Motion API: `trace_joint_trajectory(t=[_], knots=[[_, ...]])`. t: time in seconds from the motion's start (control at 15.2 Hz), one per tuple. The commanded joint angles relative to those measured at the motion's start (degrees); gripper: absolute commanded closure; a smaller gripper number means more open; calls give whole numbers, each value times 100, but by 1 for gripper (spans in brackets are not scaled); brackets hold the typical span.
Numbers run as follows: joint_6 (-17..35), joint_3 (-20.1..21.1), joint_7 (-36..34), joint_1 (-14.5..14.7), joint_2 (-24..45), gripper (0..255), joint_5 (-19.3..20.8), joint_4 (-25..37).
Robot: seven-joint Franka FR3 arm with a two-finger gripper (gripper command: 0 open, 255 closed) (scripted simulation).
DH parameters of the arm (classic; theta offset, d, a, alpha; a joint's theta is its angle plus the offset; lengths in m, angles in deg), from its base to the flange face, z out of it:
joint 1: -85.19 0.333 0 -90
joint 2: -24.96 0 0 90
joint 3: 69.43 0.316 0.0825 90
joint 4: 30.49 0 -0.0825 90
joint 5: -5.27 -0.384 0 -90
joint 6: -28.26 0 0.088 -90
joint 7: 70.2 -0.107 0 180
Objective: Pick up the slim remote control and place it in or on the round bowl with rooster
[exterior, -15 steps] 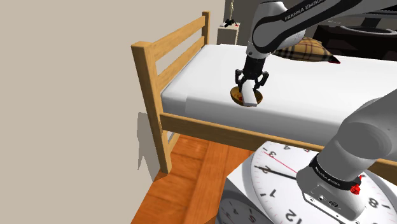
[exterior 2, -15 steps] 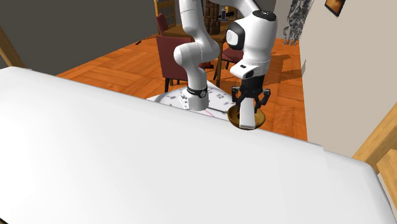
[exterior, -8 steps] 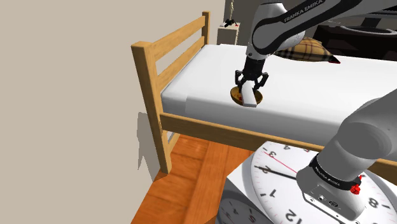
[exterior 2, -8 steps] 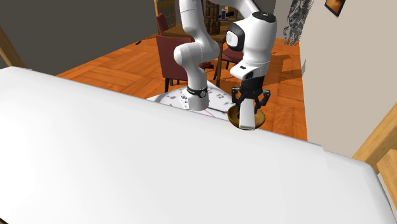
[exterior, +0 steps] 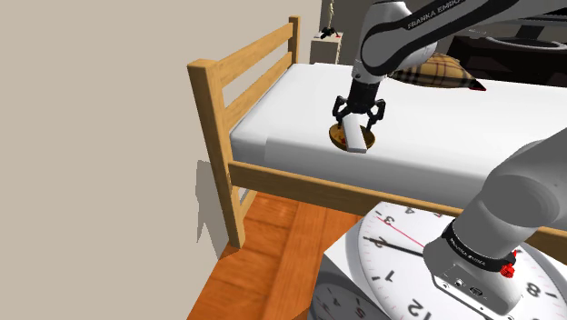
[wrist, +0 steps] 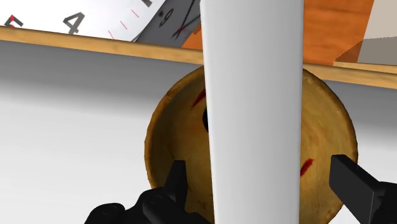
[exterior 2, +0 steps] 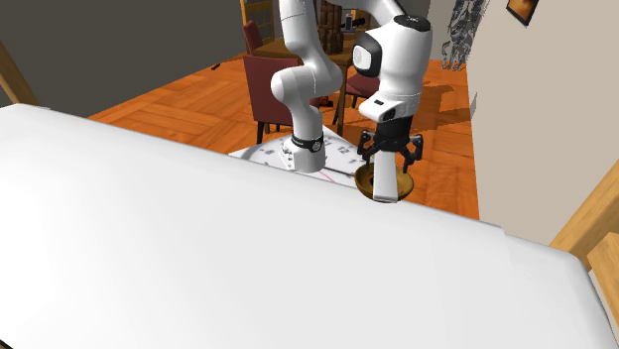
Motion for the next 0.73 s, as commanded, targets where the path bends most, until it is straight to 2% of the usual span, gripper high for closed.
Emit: trace_joint_trajectory(t=[0.0,0.13,0.66], knots=[[-331,-14,7,-8,-139,0,9,187],[-715,-23,5,-12,-294,0,16,415],[-715,-23,5,-12,-294,0,16,415]])
